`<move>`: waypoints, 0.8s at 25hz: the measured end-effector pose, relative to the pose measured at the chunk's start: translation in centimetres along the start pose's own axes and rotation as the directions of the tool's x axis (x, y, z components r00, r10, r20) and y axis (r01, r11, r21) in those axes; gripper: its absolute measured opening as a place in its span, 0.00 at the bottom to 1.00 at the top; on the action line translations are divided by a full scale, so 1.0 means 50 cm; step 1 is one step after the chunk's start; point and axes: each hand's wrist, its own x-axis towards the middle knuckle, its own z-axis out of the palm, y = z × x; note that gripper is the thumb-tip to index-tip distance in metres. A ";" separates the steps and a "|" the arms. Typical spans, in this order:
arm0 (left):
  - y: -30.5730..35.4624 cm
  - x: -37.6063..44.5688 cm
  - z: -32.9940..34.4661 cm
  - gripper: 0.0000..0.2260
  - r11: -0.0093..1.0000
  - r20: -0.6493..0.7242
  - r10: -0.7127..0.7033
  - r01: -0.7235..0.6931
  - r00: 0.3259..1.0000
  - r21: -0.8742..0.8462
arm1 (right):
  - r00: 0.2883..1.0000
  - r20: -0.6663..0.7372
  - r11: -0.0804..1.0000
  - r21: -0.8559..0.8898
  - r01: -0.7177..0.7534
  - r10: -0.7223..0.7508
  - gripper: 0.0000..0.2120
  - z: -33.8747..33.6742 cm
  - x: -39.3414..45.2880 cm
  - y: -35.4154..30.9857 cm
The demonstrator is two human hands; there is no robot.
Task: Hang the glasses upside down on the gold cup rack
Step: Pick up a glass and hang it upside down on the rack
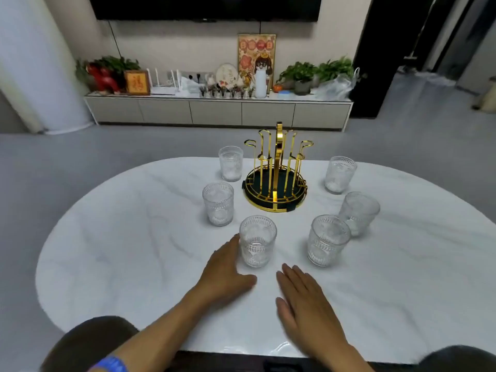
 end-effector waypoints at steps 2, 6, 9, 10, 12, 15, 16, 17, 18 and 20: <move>0.021 0.003 0.000 0.40 0.966 0.005 -0.050 0.050 0.999 -0.254 | 0.999 -0.012 0.996 0.077 -0.042 0.043 0.27 -0.011 -0.002 -0.013; 0.029 0.023 0.020 0.40 0.884 -0.051 -0.136 0.098 0.989 -0.457 | 0.986 0.108 0.965 0.216 -0.149 0.128 0.28 -0.036 0.011 -0.030; 0.032 0.031 0.016 0.31 0.878 -0.090 -0.182 0.121 0.979 -0.462 | 0.946 0.165 0.809 0.490 -0.325 0.280 0.24 -0.079 0.025 -0.050; 0.041 0.031 0.010 0.31 0.885 -0.115 -0.189 0.119 0.975 -0.450 | 0.903 0.213 0.631 0.655 -0.415 0.373 0.20 -0.101 0.034 -0.060; 0.074 0.027 -0.009 0.32 0.898 -0.175 -0.132 0.043 0.976 -0.437 | 0.770 0.432 0.108 0.837 -0.536 0.469 0.15 -0.149 0.060 -0.073; 0.141 0.006 -0.048 0.37 0.900 -0.228 0.106 -0.191 0.968 -0.392 | 0.736 0.656 -0.399 0.728 -0.558 0.167 0.28 -0.222 0.089 -0.084; 0.160 -0.003 -0.060 0.37 0.888 -0.235 0.185 -0.265 0.954 -0.375 | 0.753 0.649 -0.451 0.707 -0.545 0.109 0.32 -0.240 0.097 -0.086; 0.175 -0.008 -0.069 0.38 0.879 -0.249 0.236 -0.315 0.939 -0.358 | 0.766 0.637 -0.465 0.707 -0.534 0.088 0.34 -0.253 0.107 -0.087; 0.188 -0.009 -0.080 0.37 0.870 -0.263 0.255 -0.340 0.930 -0.358 | 0.778 0.623 -0.466 0.715 -0.522 0.084 0.35 -0.263 0.119 -0.089; 0.209 0.012 -0.112 0.35 0.841 -0.247 0.316 -0.391 0.916 -0.374 | 0.807 0.585 -0.474 0.736 -0.484 0.084 0.33 -0.289 0.147 -0.089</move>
